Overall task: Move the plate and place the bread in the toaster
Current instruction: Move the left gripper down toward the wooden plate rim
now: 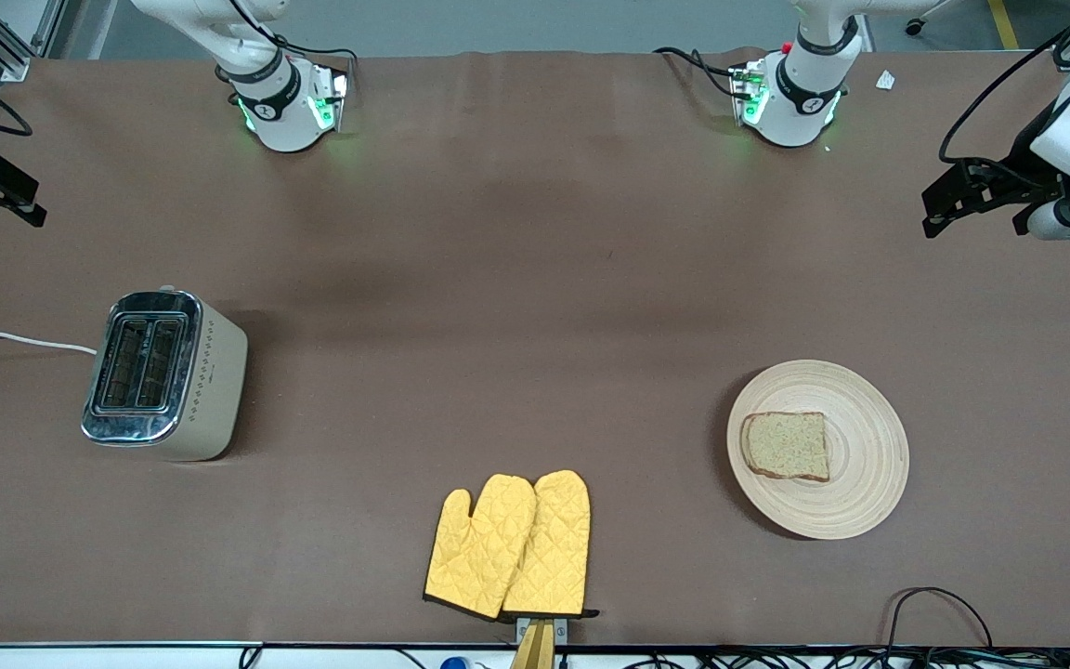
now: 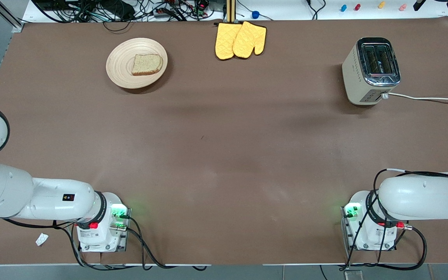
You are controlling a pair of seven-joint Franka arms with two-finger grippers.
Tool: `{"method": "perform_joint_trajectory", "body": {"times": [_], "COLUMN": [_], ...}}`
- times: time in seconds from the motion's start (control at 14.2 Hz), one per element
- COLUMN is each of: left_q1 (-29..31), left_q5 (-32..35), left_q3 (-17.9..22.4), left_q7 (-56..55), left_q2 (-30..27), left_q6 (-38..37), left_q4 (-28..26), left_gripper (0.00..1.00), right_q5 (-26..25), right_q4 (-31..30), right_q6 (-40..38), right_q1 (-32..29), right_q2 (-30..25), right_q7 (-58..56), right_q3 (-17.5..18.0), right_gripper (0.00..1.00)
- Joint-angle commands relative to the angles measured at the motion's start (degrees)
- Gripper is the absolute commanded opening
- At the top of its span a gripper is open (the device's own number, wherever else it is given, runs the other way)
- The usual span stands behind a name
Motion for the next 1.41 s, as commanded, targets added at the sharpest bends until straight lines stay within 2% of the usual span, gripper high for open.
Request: {"method": "perform_joint_trajectory", "body": {"times": [0.0, 0.28, 0.49, 0.63, 0.91, 1.06, 1.34], "left_q1": [-0.14, -0.05, 1.96, 4.42, 8.73, 13.21, 16.21], "left_q5": [0.12, 0.12, 0.04, -0.75, -4.62, -12.06, -13.85], "left_q3": [0.25, 0.25, 1.65, 1.66, 1.66, 1.66, 1.57], "left_q7": [0.82, 0.91, 2.39, 6.69, 8.20, 15.02, 22.26], "left_q2": [0.71, 0.89, 4.30, 7.90, 15.28, 19.94, 28.99], "left_q6": [-1.29, -1.29, -1.12, 1.76, 8.36, 11.26, 17.06], "left_q4": [1.65, 1.65, 1.91, 2.09, 2.00, 2.00, 2.44], "left_gripper": [1.00, 1.00, 1.00, 1.00, 1.00, 1.00, 1.00], "right_q5": [0.27, 0.27, 0.27, 0.27, 0.27, 0.27, 0.27], "right_q4": [-0.74, -0.74, -0.74, -0.74, -0.74, -0.74, -0.74], "right_q6": [0.45, 0.37, 0.37, 0.37, 0.37, 0.37, 0.28], "right_q1": [-0.57, -0.57, -0.57, -0.57, -0.57, -0.57, -0.66], "right_q2": [-0.68, -0.68, -0.68, -0.68, -0.68, -0.68, -0.68], "right_q7": [-0.68, -0.68, -0.68, -0.68, -0.68, -0.68, -0.68], "right_q3": [0.41, 0.41, 0.41, 0.41, 0.41, 0.41, 0.41], "right_gripper": [1.00, 1.00, 1.00, 1.00, 1.00, 1.00, 1.00]}}
